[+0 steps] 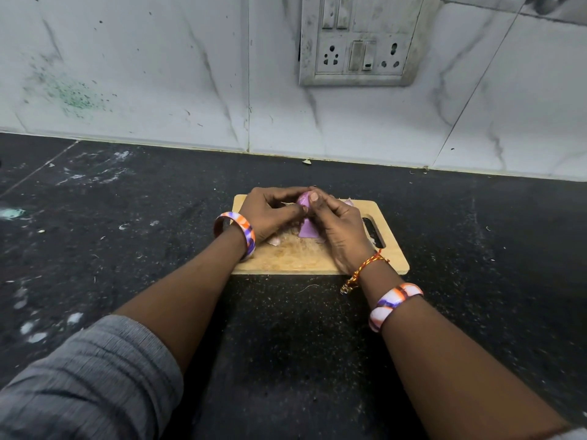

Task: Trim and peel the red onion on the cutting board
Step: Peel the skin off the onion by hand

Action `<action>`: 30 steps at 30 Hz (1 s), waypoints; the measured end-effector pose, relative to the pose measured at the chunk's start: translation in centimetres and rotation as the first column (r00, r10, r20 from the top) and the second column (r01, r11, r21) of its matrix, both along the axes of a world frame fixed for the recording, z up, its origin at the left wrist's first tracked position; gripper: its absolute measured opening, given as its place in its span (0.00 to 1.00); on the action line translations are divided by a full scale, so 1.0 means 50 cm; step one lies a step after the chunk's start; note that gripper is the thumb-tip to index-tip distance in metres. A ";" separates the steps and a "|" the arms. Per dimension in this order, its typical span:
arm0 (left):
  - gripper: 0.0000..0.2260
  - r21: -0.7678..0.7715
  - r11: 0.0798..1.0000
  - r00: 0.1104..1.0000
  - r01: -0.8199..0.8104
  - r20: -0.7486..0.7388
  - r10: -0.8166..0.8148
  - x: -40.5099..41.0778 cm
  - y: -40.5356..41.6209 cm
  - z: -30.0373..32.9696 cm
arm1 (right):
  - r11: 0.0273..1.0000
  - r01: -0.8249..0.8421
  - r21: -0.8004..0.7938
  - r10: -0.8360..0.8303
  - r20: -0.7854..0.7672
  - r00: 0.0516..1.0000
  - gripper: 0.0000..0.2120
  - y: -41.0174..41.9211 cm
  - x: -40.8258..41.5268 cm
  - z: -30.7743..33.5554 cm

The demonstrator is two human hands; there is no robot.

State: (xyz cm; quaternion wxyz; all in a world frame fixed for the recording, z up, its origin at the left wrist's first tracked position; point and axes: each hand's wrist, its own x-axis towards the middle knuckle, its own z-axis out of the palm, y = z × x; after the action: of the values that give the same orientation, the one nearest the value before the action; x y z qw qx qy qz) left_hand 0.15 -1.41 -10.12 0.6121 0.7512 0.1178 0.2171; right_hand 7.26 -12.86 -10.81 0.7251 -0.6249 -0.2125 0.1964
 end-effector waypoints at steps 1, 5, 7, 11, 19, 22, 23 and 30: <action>0.16 0.004 1.000 1.000 -0.011 -0.011 0.011 0.000 0.001 0.000 | 1.000 0.001 -0.009 -0.001 0.018 1.000 0.17 0.000 0.001 0.000; 0.14 -0.005 0.999 0.999 -0.035 -0.034 0.035 0.000 0.001 0.000 | 0.999 0.012 -0.040 -0.009 0.059 0.998 0.17 0.001 -0.002 0.000; 0.13 -0.005 0.999 0.998 -0.044 -0.037 0.044 0.000 0.003 0.000 | 0.999 0.011 -0.048 -0.008 0.067 0.998 0.17 0.001 -0.002 -0.003; 0.13 -0.007 0.999 0.998 -0.048 -0.042 0.047 -0.001 0.008 0.001 | 0.998 -0.002 -0.058 0.006 0.065 0.998 0.18 0.001 -0.001 -0.004; 0.13 0.028 0.997 0.996 -0.066 -0.054 0.067 -0.003 0.001 0.001 | 0.996 0.021 -0.088 -0.009 0.130 0.991 0.19 0.005 -0.001 -0.009; 0.13 0.040 0.996 0.994 -0.078 -0.071 0.081 -0.004 0.001 0.001 | 0.995 0.035 -0.096 -0.019 0.163 0.986 0.18 0.007 0.001 -0.012; 0.13 0.044 0.995 0.993 -0.085 -0.076 0.088 -0.004 0.001 0.001 | 0.994 0.035 -0.103 -0.016 0.176 0.984 0.18 0.007 0.001 -0.012; 0.10 0.179 0.968 0.980 -0.178 -0.053 0.190 -0.001 -0.003 0.000 | 0.989 0.042 -0.141 -0.011 0.217 0.976 0.16 0.008 0.002 -0.020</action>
State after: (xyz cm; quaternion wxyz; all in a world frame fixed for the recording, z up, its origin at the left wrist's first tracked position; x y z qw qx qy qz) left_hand 0.12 -1.55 -10.13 0.5171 0.7945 0.1889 0.2562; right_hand 7.36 -12.47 -11.82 0.6530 -0.6963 -0.2667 0.1328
